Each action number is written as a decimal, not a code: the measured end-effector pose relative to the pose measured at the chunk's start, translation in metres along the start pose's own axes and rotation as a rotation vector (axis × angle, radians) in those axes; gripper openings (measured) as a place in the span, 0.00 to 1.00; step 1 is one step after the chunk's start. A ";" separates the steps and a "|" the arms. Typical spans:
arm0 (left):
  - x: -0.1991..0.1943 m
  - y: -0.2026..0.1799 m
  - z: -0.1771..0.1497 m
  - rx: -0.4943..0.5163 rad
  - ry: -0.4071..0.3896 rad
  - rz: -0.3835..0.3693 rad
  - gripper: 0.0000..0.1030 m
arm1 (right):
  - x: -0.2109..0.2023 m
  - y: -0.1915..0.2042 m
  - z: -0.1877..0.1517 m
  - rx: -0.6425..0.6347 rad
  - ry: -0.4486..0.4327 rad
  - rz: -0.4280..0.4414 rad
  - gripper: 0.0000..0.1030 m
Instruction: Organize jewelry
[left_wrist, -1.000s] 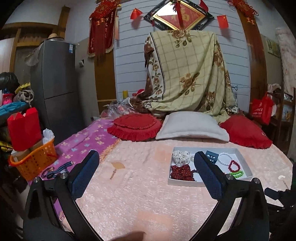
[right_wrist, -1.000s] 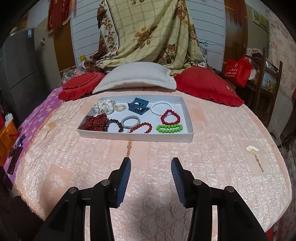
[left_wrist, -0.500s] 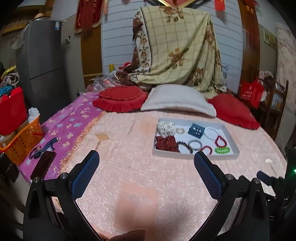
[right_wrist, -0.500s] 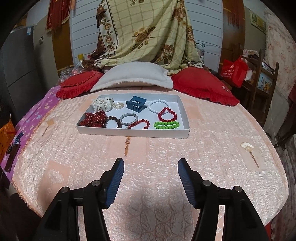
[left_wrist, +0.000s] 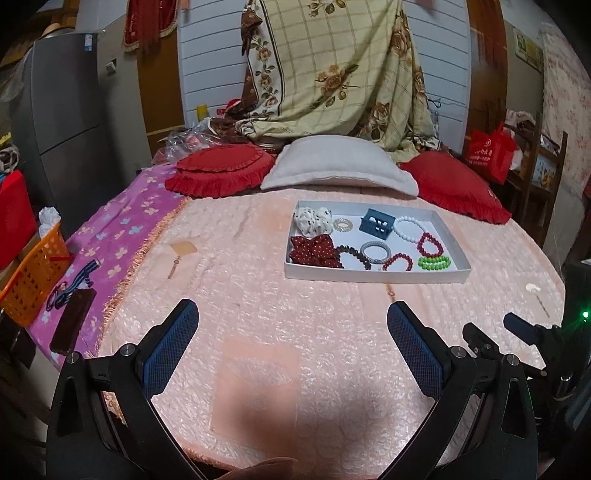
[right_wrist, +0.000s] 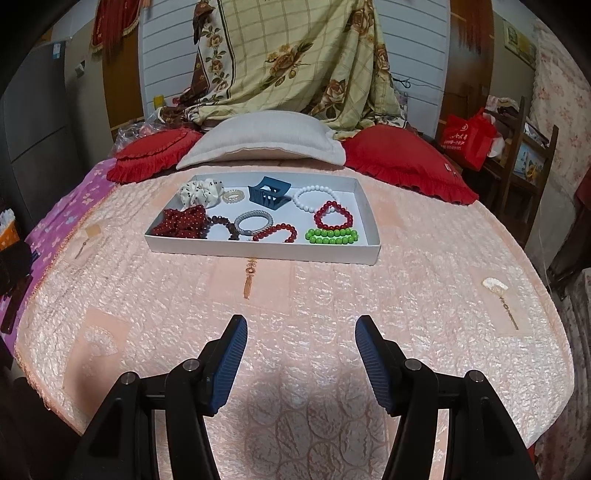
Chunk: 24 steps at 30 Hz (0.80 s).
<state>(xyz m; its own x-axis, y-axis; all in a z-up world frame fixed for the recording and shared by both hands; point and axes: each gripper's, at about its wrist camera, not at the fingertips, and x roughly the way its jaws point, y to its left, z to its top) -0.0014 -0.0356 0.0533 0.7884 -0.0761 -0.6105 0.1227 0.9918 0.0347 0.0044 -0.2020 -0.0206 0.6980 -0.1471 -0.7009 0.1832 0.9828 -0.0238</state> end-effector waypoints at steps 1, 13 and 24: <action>0.000 0.001 0.000 0.001 0.001 -0.003 0.99 | 0.001 0.000 0.000 0.001 0.000 -0.002 0.57; 0.009 -0.001 -0.007 0.006 0.043 0.012 0.99 | 0.006 0.009 -0.007 -0.029 0.011 -0.012 0.57; 0.019 0.004 -0.012 -0.007 0.085 0.019 0.99 | 0.010 0.010 -0.010 -0.028 0.028 -0.013 0.58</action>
<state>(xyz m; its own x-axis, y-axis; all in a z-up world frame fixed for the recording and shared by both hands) 0.0064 -0.0322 0.0325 0.7366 -0.0483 -0.6746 0.1036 0.9937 0.0419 0.0070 -0.1926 -0.0350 0.6763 -0.1570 -0.7197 0.1725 0.9836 -0.0525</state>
